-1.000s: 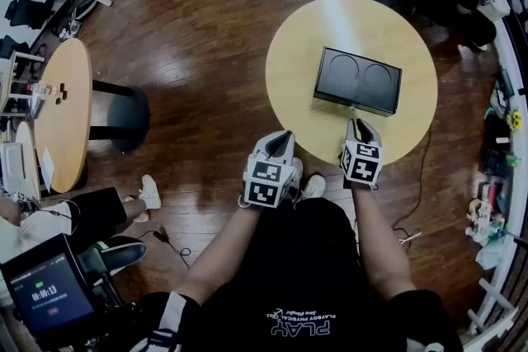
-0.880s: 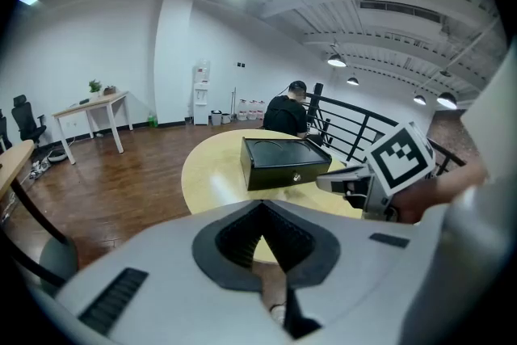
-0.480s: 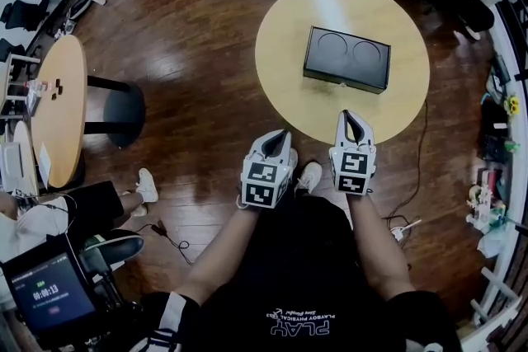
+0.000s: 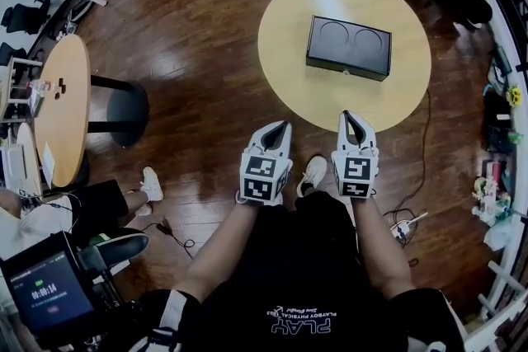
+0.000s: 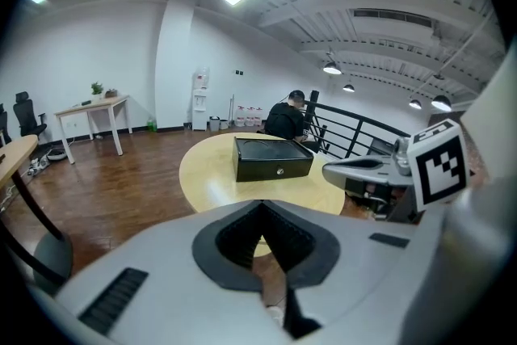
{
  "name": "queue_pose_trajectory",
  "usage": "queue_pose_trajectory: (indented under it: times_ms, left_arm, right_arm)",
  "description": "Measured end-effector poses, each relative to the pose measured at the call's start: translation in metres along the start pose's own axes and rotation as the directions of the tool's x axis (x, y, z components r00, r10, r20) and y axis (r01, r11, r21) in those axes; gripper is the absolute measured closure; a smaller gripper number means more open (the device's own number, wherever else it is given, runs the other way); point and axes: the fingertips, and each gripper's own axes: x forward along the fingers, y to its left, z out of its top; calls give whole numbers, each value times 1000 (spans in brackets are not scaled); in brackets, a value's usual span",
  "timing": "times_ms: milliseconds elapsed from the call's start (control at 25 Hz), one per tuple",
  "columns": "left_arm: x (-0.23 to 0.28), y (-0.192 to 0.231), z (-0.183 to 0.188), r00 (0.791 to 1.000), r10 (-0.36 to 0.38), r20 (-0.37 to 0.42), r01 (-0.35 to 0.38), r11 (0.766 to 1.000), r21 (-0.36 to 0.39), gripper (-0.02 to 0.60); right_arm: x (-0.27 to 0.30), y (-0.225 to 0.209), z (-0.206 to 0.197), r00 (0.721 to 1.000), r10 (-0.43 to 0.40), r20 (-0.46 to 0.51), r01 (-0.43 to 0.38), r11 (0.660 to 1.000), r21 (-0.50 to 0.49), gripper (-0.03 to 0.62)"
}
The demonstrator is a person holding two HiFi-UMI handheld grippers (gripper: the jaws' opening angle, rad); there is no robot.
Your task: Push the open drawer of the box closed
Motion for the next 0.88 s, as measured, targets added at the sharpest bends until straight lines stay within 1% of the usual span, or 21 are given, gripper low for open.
queue_pose_trajectory:
  times_ms: [160,280,480,600,680,760,880]
  left_arm:
    - [-23,1,-5,1000,-19,17,19,1000,21,584]
    - [-42,11,-15,999,-28,21,28,999,17,584]
    - [-81,19,-34,998,-55,36,55,998,20,584]
    - [-107,15,-40,996,-80,47,79,997,25,584]
    - [-124,11,-43,994,-91,68,88,995,38,584]
    - [-143,7,-47,991,-101,90,97,994,53,584]
    - [-165,7,-60,986,-124,108,116,991,73,584]
  right_arm:
    - [-16,20,-1,1000,2,9,-2,1000,-29,588]
    - [-28,41,4,1000,-6,22,7,999,-45,588]
    - [-61,83,6,999,-28,34,29,999,-19,588]
    - [-90,110,5,998,-26,56,26,1000,-14,588]
    - [-111,125,3,997,-36,65,37,999,-10,588]
    - [-130,141,2,996,-42,74,44,999,-23,588]
    - [-145,172,-7,998,-36,49,39,997,-64,588]
